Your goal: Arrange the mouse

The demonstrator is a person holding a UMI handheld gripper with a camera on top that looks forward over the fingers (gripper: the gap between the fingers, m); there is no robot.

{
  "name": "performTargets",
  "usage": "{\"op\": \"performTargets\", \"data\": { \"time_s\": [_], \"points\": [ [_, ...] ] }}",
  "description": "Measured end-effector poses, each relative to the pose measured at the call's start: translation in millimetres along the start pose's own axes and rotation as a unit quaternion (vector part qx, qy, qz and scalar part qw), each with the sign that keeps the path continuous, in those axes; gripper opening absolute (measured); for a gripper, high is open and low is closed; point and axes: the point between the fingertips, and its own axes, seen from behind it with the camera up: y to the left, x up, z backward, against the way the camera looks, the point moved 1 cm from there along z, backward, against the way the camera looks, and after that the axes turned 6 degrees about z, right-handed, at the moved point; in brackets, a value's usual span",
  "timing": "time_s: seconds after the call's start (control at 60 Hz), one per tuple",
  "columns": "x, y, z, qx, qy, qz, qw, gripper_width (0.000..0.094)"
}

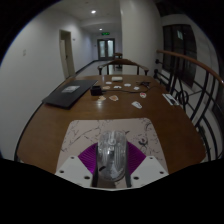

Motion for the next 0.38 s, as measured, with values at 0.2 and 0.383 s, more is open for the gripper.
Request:
{"op": "performTargets", "data": {
  "time_s": [0.2, 0.383],
  "points": [
    [-5.5, 0.8, 16.2, 0.033, 0.017, 0.019, 0.999, 0.0768],
    [-11.3, -11.4, 79.0, 0.065, -0.008, 0.008, 0.998, 0.0856]
  ]
}}
